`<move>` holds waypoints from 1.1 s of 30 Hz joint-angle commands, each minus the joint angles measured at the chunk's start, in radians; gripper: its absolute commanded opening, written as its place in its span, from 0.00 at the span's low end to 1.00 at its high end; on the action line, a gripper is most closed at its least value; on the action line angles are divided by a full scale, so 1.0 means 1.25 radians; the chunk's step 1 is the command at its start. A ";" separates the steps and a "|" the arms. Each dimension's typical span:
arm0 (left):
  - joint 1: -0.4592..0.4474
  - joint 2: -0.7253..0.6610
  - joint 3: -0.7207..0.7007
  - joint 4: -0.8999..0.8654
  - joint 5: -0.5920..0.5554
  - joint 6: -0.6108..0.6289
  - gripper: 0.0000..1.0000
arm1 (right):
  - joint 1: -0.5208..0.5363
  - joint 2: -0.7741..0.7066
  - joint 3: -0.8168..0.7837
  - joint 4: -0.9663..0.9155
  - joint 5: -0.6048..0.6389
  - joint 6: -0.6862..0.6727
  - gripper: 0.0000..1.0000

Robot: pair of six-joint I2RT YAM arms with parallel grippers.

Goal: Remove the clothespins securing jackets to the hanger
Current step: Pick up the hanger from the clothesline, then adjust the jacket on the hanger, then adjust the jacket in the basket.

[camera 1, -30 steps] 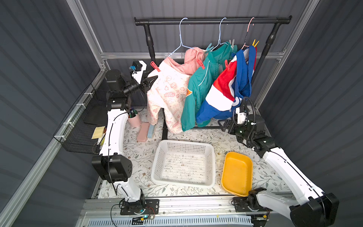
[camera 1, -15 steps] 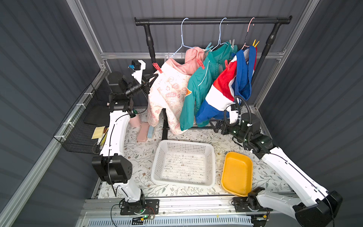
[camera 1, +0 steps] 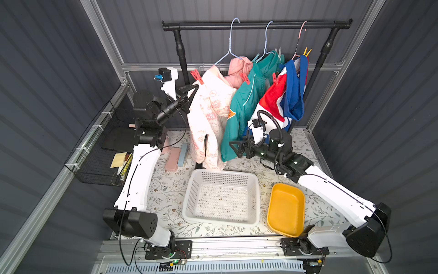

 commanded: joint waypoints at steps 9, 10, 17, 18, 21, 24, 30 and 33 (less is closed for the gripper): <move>-0.009 -0.088 0.117 0.165 -0.028 -0.078 0.00 | 0.020 0.094 0.062 0.107 0.026 0.034 0.99; -0.010 -0.089 0.122 0.166 -0.025 -0.075 0.00 | 0.019 0.098 0.064 0.110 0.043 0.037 0.99; -0.009 -0.140 0.088 0.114 -0.051 -0.034 0.00 | 0.000 0.129 0.111 0.066 0.127 0.045 0.99; -0.009 -0.150 0.084 0.098 -0.063 -0.024 0.00 | -0.005 0.133 0.118 0.054 0.148 0.052 0.99; -0.008 -0.184 0.064 0.063 -0.098 0.004 0.00 | -0.030 0.136 0.116 0.037 0.199 0.086 0.99; -0.009 -0.218 0.044 0.032 -0.137 0.021 0.00 | -0.040 0.131 0.103 0.034 0.250 0.090 0.99; -0.009 -0.285 -0.003 -0.052 -0.226 0.065 0.00 | -0.068 0.128 0.095 -0.004 0.296 0.093 0.99; -0.009 -0.314 -0.025 -0.069 -0.253 0.083 0.00 | -0.105 0.133 0.100 -0.021 0.276 0.114 0.99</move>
